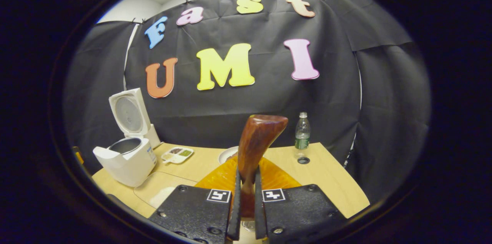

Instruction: Close the left gripper, press the button to open the rice cooker; take a wooden spoon from the chopstick holder with the right hand, scoop a spoonful of rice and pour it into the rice cooker, then put the wooden spoon back into the chopstick holder.

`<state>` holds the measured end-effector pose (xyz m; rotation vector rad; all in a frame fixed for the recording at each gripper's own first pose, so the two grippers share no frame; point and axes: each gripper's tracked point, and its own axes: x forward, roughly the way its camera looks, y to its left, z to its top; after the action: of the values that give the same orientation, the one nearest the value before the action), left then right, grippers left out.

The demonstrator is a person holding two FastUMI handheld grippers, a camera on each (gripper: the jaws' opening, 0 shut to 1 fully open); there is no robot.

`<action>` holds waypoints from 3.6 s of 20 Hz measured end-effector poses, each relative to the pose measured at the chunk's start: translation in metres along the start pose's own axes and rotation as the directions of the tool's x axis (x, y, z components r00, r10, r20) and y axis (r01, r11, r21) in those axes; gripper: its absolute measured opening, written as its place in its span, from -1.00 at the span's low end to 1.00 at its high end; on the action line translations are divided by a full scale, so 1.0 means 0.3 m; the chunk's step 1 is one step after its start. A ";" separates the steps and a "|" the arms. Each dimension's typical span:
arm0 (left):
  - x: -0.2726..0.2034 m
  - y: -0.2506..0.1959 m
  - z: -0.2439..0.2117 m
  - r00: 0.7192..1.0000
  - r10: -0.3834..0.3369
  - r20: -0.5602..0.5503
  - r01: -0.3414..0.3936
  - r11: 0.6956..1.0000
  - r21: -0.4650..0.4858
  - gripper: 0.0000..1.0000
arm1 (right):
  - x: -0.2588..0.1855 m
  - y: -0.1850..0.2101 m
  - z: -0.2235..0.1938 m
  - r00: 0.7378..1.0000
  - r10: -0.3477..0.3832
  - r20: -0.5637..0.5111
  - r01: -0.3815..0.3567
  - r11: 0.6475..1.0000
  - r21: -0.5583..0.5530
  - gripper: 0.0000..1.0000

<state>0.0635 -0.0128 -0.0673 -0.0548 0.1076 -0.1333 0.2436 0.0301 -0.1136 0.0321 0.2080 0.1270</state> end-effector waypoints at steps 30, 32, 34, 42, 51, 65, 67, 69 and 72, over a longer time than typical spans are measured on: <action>0.409 0.341 0.589 0.988 0.104 0.114 -0.100 0.994 -0.042 0.87 | -0.351 -0.119 0.186 0.971 -0.105 0.216 0.105 0.994 0.013 0.99; 0.450 0.373 0.639 0.984 0.126 0.124 -0.122 0.992 -0.040 0.87 | -0.353 -0.114 0.163 0.973 -0.088 0.212 0.087 0.996 0.015 0.96; 0.503 0.381 0.693 0.984 0.111 0.143 -0.104 0.993 -0.054 0.87 | -0.347 -0.095 0.159 0.974 -0.059 0.219 0.061 0.998 0.002 0.99; 0.809 0.571 0.742 0.963 0.170 0.209 -0.146 0.981 -0.123 0.87 | -0.329 -0.008 0.138 0.966 0.036 0.256 -0.024 0.998 -0.051 0.97; 1.057 0.712 0.731 0.881 0.245 0.405 -0.329 0.933 0.150 0.87 | -0.324 0.034 0.089 0.969 0.046 0.242 -0.016 0.992 -0.124 0.97; 1.103 0.758 0.590 0.958 0.249 0.144 -0.258 0.965 0.046 0.98 | -0.439 0.111 0.099 0.964 0.046 0.262 -0.007 0.989 -0.147 0.96; 1.094 0.752 0.587 0.962 0.249 0.109 -0.254 0.966 0.044 0.98 | -0.466 0.122 0.097 0.963 0.054 0.266 -0.014 0.989 -0.150 0.97; 1.083 0.748 0.582 0.966 0.246 0.078 -0.251 0.967 0.048 0.97 | -0.494 0.128 0.097 0.963 0.065 0.263 -0.028 0.989 -0.143 0.97; 0.983 0.720 0.541 0.972 0.228 0.065 -0.231 0.972 0.048 0.97 | -0.527 0.120 0.099 0.962 0.063 0.267 -0.030 0.992 -0.126 0.97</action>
<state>0.4000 0.1685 0.0500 0.0088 0.0507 0.0965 0.0918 0.0449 -0.0507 -0.0666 -0.0747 0.1807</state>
